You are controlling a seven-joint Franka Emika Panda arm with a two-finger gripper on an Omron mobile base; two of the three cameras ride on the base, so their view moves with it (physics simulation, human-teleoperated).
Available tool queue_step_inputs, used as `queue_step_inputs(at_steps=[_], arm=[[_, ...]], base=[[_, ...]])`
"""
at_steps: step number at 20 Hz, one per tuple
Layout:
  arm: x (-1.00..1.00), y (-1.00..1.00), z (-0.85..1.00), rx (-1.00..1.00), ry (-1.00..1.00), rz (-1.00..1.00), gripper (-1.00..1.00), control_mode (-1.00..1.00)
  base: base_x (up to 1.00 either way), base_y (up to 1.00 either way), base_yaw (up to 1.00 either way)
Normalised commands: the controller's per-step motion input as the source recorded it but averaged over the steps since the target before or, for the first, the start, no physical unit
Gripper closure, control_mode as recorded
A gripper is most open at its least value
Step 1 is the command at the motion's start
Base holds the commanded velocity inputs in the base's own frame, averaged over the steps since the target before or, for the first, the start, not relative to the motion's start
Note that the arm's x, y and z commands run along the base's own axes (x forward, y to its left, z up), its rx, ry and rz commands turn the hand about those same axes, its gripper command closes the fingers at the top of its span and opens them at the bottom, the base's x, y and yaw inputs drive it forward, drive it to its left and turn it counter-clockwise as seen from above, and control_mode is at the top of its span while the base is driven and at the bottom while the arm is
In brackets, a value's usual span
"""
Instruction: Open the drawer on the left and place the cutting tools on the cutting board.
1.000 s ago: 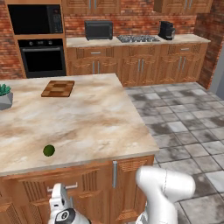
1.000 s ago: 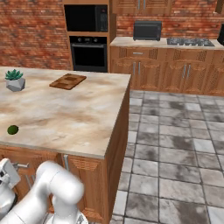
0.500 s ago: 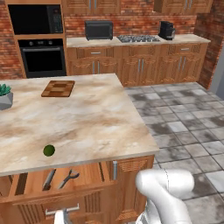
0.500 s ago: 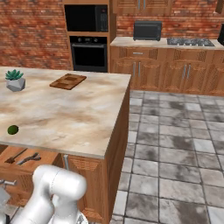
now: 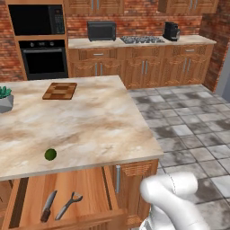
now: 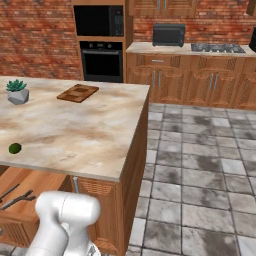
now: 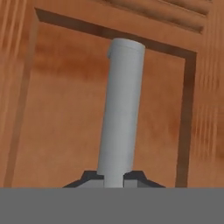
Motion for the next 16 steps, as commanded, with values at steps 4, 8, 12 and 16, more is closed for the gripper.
queue_step_inputs(at_steps=[4,8,12,16], arm=[[-1.0,0.0,-0.01,0.0,-0.03,0.05,-1.0,-1.0],[-1.0,0.0,0.11,0.0,-0.02,0.01,-1.0,-1.0],[-1.0,0.0,0.5,0.01,0.02,0.0,-1.0,-1.0],[-0.84,-0.02,0.55,0.04,0.03,0.0,-1.0,-1.0]], base=[[0.0,0.0,0.0],[0.0,0.0,0.0],[0.0,0.0,0.0],[0.0,0.0,0.0]])
